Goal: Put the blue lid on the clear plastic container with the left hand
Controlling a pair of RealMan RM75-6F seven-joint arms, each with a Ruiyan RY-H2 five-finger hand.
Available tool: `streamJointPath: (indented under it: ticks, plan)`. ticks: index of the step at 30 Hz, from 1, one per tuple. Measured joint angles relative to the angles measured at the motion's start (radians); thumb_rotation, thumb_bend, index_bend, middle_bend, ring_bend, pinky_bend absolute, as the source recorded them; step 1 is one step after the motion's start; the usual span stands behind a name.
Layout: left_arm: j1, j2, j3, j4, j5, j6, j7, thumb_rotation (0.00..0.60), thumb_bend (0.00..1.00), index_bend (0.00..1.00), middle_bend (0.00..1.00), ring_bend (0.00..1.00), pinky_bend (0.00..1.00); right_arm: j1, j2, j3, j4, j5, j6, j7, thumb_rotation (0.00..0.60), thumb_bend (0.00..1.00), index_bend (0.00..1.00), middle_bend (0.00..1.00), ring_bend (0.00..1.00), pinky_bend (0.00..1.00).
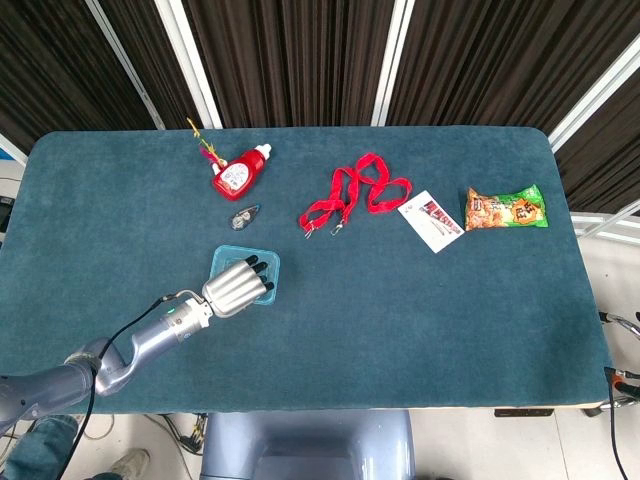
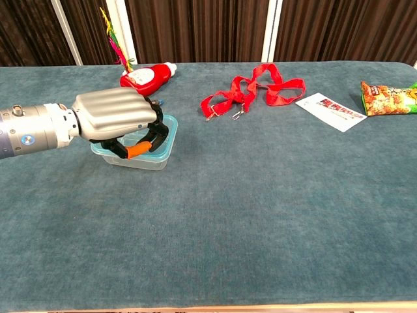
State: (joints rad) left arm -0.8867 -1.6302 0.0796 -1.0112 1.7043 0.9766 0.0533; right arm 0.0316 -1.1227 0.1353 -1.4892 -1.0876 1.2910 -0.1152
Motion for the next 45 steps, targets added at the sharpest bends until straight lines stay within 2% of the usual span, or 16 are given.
streamJointPath:
  ticks: [20, 45]
  plan:
    - [0.004, -0.027, 0.009, 0.045, 0.027, 0.034, 0.013, 0.600, 0.57, 0.52, 0.51, 0.30, 0.34, -0.001, 0.003, 0.002, -0.002, 0.004, 0.000, 0.001, 0.600, 0.31, 0.07, 0.05, 0.04, 0.00]
    - [0.013, -0.057, 0.043, 0.111, 0.076, 0.089, -0.046, 0.600, 0.57, 0.51, 0.47, 0.28, 0.33, -0.003, 0.009, 0.004, -0.011, 0.003, 0.007, 0.001, 0.600, 0.31, 0.07, 0.05, 0.04, 0.00]
